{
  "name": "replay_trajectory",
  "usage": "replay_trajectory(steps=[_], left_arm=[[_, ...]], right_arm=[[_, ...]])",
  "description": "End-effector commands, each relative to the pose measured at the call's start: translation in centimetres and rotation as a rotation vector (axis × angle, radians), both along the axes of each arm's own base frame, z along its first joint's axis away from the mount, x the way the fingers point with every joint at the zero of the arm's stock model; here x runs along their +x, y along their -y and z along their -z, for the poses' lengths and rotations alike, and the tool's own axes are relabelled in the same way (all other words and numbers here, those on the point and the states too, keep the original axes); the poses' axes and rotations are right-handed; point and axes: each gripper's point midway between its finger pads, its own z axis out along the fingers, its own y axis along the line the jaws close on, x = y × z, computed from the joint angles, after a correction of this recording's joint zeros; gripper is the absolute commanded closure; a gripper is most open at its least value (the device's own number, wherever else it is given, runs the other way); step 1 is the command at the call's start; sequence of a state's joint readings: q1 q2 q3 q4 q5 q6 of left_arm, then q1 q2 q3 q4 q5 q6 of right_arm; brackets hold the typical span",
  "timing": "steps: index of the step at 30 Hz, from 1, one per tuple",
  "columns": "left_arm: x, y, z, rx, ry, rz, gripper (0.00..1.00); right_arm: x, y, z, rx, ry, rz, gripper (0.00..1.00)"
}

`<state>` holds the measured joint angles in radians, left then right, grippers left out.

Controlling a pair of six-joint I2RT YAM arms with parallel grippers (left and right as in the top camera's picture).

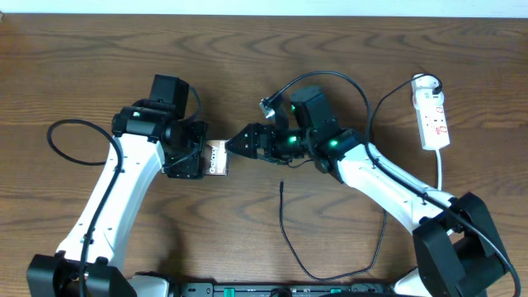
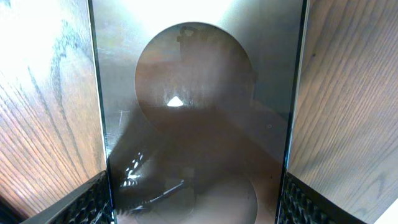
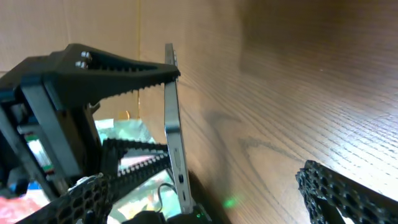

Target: Plug charger to phone and switch on socket

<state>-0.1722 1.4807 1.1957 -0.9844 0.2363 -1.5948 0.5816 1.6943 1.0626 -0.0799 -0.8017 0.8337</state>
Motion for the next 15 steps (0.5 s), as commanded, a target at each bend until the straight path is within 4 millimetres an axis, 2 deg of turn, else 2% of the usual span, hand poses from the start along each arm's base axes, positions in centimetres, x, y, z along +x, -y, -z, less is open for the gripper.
replay_trajectory(steps=[1,15], left_arm=[[0.4,0.5,-1.0,-0.003,0.025,-0.029,0.93],[0.1,1.9,-1.2,-0.061,0.012,-0.018,0.92]], right_arm=[[0.5,-0.4,-0.3,-0.009,0.012,0.033,0.06],[-0.3,-1.3,-0.1,-0.025,0.024,0.021,0.11]])
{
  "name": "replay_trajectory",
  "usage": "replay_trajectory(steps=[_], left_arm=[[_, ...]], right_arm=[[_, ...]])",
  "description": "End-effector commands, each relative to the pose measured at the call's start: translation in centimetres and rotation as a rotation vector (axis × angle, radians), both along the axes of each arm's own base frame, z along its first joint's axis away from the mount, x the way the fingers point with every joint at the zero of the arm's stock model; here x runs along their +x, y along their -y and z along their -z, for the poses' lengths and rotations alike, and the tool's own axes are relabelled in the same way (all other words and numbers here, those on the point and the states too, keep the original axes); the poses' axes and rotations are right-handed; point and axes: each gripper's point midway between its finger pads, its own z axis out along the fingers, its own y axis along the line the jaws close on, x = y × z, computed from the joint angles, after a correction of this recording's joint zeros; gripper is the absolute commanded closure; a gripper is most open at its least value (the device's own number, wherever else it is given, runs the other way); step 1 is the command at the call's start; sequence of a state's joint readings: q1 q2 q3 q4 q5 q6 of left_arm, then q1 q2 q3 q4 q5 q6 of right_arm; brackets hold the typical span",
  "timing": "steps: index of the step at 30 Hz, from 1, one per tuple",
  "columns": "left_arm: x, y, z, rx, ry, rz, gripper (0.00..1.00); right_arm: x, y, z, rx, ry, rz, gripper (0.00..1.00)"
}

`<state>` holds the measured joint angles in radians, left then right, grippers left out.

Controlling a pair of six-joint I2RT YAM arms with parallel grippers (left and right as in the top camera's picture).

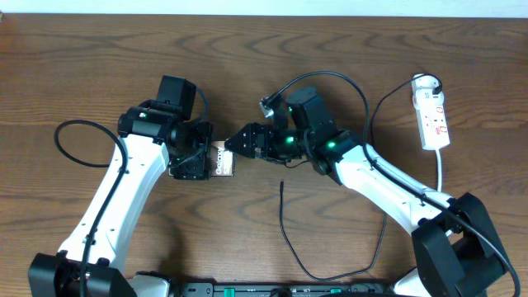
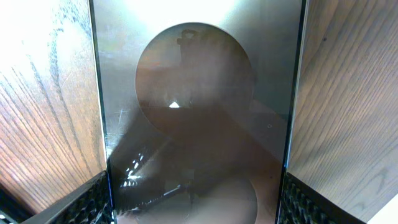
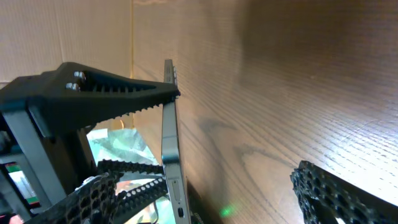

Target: Plug charger to phone and switch on socket

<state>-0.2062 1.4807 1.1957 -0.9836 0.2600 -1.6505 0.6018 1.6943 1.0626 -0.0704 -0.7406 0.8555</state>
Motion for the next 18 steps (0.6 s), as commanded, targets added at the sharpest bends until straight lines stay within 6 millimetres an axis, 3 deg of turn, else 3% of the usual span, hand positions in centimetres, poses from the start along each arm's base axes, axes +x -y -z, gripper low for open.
replay_trajectory(steps=[1,18], left_arm=[[0.5,0.5,-1.1,-0.029,0.028,-0.004,0.92],[0.2,1.4,-1.4,-0.085,0.005,-0.026,0.93]], right_arm=[[-0.7,-1.1,-0.4,-0.002,0.015,-0.017,0.12],[-1.7,-2.5,0.3,-0.057,0.058,-0.004,0.19]])
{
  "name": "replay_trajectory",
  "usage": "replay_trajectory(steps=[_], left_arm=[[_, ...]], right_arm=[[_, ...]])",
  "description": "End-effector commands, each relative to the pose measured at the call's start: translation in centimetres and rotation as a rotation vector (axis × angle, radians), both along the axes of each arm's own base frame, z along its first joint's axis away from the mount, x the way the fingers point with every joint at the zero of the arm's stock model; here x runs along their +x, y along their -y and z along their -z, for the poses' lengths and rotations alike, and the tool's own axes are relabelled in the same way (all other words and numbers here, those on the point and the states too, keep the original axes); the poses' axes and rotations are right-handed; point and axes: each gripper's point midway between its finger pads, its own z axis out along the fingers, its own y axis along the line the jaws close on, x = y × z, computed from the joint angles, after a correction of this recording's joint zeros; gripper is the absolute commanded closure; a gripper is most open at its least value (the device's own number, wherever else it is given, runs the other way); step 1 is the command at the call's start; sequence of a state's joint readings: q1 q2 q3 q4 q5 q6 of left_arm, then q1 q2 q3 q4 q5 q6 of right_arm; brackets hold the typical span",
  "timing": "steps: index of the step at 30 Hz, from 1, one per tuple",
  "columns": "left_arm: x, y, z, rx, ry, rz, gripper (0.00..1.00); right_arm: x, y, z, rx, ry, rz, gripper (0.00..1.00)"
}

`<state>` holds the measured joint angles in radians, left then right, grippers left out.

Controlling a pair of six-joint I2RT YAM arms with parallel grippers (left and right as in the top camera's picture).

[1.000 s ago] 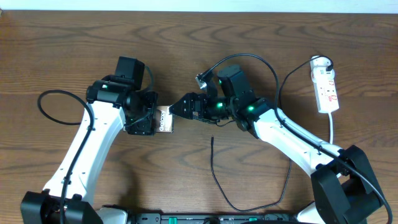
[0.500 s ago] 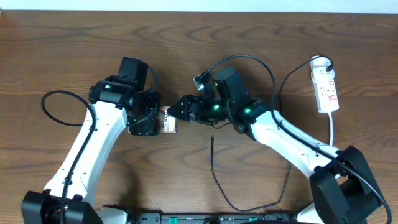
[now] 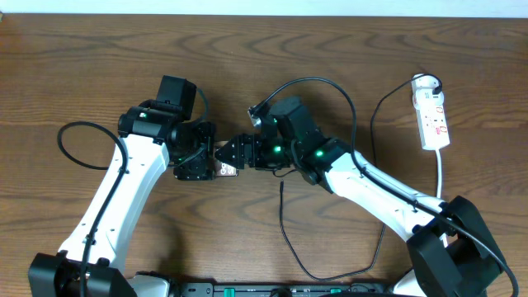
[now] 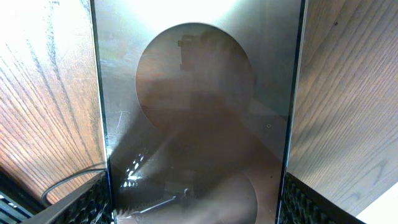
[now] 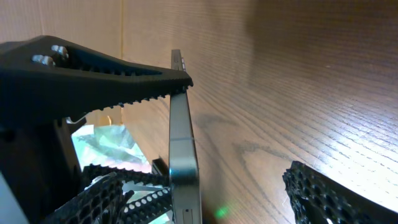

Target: Plug charger to phone and switch on socket

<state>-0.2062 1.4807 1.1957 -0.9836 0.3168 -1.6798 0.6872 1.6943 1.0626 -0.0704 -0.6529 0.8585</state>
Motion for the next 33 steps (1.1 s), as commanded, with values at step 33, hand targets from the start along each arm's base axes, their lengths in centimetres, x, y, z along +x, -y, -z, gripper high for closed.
replay_trajectory(steps=[33], left_arm=[[-0.6,3.0,-1.1,-0.035,0.007,0.025,0.93]], right_arm=[[-0.2,-1.0,0.0,-0.033,0.046,0.020,0.56]])
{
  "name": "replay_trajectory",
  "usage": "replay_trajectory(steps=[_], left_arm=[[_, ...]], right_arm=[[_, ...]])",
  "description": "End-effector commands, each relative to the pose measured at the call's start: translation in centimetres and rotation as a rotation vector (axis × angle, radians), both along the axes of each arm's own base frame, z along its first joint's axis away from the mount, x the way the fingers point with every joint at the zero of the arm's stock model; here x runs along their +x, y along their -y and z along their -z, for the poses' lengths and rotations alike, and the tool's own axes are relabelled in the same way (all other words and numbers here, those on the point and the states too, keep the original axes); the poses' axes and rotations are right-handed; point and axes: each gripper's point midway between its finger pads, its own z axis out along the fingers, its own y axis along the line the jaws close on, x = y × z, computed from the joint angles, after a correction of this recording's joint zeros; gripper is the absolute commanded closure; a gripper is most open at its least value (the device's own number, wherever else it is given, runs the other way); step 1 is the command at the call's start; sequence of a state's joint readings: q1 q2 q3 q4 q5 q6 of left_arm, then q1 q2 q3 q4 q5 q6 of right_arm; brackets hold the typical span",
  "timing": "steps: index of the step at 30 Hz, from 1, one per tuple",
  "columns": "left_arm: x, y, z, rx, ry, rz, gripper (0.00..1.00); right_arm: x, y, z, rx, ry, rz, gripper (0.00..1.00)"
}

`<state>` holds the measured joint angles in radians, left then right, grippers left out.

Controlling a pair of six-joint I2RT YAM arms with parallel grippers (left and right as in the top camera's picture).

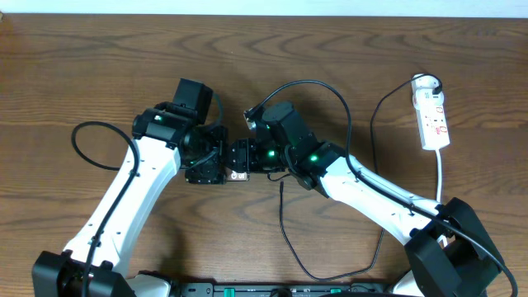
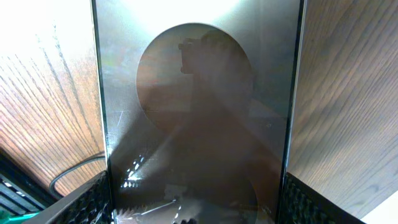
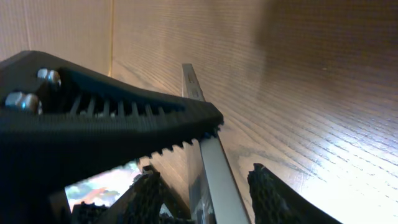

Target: Plug charger to phone and switch on socket

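Observation:
The phone (image 2: 196, 112) stands on edge above the table, its dark screen filling the left wrist view. My left gripper (image 2: 196, 205) is shut on it, one finger at each long side. In the right wrist view the phone's thin end edge (image 3: 214, 171) runs between the fingers of my right gripper (image 3: 205, 174), which is open and straddles it with small gaps on both sides. Overhead, the two grippers meet at mid-table (image 1: 235, 161). The black charger cable lies loose, its plug tip (image 1: 282, 186) just below the right gripper. The white power strip (image 1: 433, 111) is at the far right.
The charger cable loops along the table's front (image 1: 330, 276) and up the right side to the power strip. A black arm cable (image 1: 82, 136) curls at the left. The wooden table (image 1: 99, 58) shows bare wood at the back and left.
My right gripper has moved left onto the phone's end, and its fingers have narrowed round the edge. The left arm, still holding the phone, has shifted slightly right.
At first my left gripper held the phone on edge at mid-table, with the right gripper wide open a short way to its right. The gap shrank at each moment. Now the right fingers stand on either side of the phone's end. The cable and power strip have not moved.

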<state>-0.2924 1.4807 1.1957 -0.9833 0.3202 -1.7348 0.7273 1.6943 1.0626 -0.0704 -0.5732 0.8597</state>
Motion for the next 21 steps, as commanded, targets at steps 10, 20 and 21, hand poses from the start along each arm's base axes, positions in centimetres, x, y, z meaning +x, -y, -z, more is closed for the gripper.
replay_trajectory(steps=[10,20,21], left_arm=[[0.38,0.57,-1.12,-0.025,0.024,-0.010,0.93],[0.36,0.59,-1.11,-0.025,0.023,-0.009,0.92],[0.36,0.59,-1.12,-0.025,0.023,-0.009,0.93]], right_arm=[[0.05,-0.35,-0.52,0.006,0.014,-0.001,0.62],[0.14,-0.31,-0.47,0.002,0.016,0.004,0.67],[0.14,-0.31,-0.47,0.002,0.016,0.004,0.68]])
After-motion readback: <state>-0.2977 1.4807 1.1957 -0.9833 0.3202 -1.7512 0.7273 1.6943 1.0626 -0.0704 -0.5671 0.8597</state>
